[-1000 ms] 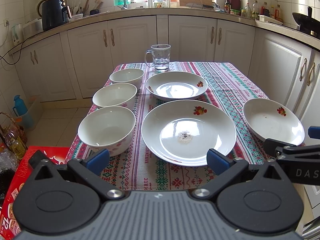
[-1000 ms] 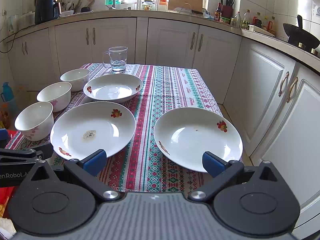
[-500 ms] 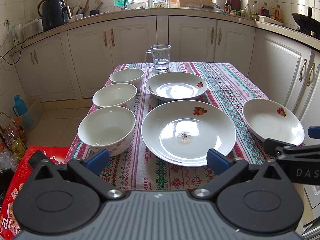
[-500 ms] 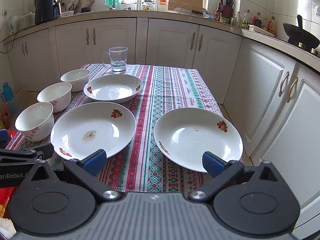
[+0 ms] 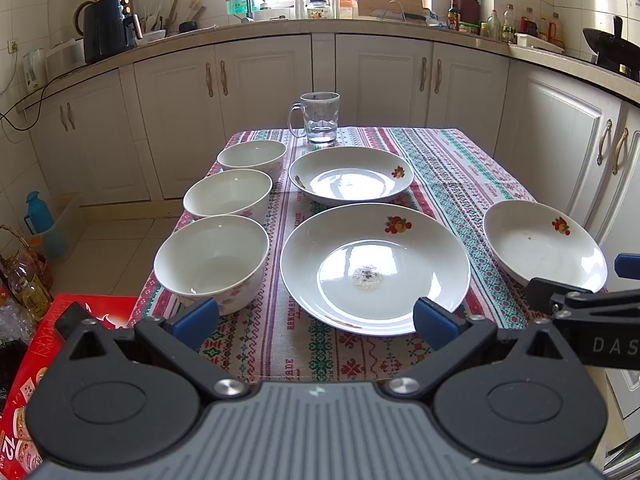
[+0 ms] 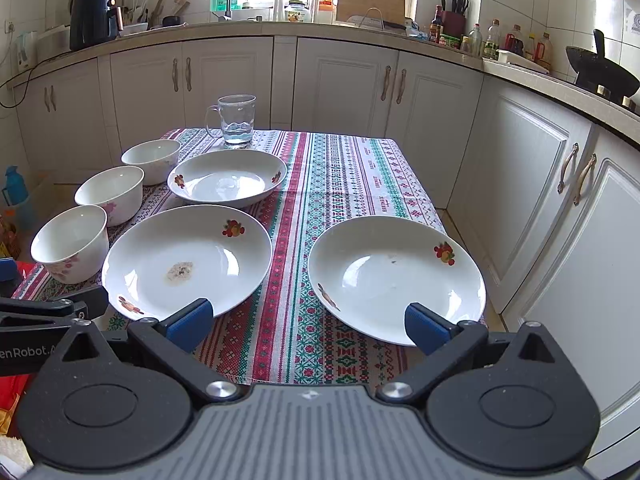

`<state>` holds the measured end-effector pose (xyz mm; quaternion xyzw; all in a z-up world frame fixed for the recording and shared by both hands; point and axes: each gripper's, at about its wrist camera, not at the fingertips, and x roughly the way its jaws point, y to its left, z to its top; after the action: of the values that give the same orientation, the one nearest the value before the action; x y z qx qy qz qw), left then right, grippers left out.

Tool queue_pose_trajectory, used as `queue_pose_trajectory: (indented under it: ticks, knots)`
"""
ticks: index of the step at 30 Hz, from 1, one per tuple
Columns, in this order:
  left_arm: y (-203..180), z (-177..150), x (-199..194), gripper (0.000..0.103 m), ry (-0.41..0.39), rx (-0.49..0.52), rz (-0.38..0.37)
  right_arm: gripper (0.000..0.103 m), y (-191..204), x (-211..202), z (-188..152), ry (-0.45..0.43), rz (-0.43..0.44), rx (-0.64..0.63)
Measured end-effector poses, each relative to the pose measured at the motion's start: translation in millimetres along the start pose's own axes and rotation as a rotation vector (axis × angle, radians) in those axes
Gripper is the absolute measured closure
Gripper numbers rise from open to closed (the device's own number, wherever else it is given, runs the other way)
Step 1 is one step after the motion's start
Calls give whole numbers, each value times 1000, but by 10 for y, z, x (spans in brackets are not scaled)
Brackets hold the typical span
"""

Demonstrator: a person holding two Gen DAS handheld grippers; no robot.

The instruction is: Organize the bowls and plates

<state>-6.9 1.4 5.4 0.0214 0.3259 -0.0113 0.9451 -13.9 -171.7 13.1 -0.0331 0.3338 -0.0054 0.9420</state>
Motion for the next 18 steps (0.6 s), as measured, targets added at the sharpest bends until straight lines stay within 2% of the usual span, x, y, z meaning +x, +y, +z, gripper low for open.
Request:
queue_pose_trajectory:
  ticks: [6, 9, 12, 18]
  knots:
    - [3, 12, 16, 1, -10, -15, -23, 0, -10, 2, 8, -5, 2, 7]
    - [18, 27, 0, 1, -40, -34, -32, 0, -32, 10, 17, -9, 6, 14]
    - [51, 67, -1, 1, -55, -54, -67, 0, -44, 17, 21, -9, 0, 7]
    - [10, 152, 81, 1, -30, 12, -86, 0, -120, 18, 65, -25, 2, -13]
